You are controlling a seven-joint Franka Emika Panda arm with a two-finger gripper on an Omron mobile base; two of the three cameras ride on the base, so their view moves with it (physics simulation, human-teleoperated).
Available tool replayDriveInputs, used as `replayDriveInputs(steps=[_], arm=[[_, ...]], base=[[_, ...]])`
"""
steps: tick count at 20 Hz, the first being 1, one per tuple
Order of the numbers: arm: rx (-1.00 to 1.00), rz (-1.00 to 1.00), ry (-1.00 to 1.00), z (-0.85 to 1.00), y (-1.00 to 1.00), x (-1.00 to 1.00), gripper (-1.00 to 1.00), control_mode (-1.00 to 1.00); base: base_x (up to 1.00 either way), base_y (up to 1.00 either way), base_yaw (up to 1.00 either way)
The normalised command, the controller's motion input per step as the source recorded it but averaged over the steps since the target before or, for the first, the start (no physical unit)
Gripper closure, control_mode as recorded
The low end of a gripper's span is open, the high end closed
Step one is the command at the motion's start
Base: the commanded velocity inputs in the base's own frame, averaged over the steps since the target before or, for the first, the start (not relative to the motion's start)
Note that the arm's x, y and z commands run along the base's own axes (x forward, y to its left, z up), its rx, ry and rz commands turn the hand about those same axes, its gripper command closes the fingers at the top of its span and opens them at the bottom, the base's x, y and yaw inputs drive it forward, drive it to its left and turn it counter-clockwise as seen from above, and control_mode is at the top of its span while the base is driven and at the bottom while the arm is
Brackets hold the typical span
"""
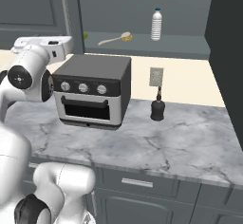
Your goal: Pick the sponge and dish brush from the cabinet and place them on the counter.
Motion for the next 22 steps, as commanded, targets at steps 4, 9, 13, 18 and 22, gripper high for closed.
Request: replayDriveInputs(steps=[4, 9, 13, 18, 22], arm=[[0.00, -0.02, 0.00, 0.00, 0.00, 0.44, -1.00, -1.00], [0.00, -0.01, 0.00, 0.00, 0.04, 0.61, -1.00, -1.00], [0.00, 0.00, 0.00, 0.00, 0.04, 0.65, -1.00, -1.00], [0.00, 0.00, 0.00, 0.00, 0.02, 0.59, -1.00, -1.00], [0.00, 0.00, 0.00, -0.02, 0.07, 0.60, -1.00, -1.00]], base=[[0.00, 0.00, 0.00], [0.00, 0.00, 0.00], [0.00, 0.00, 0.00], [0.00, 0.00, 0.00], [0.00, 0.00, 0.00]])
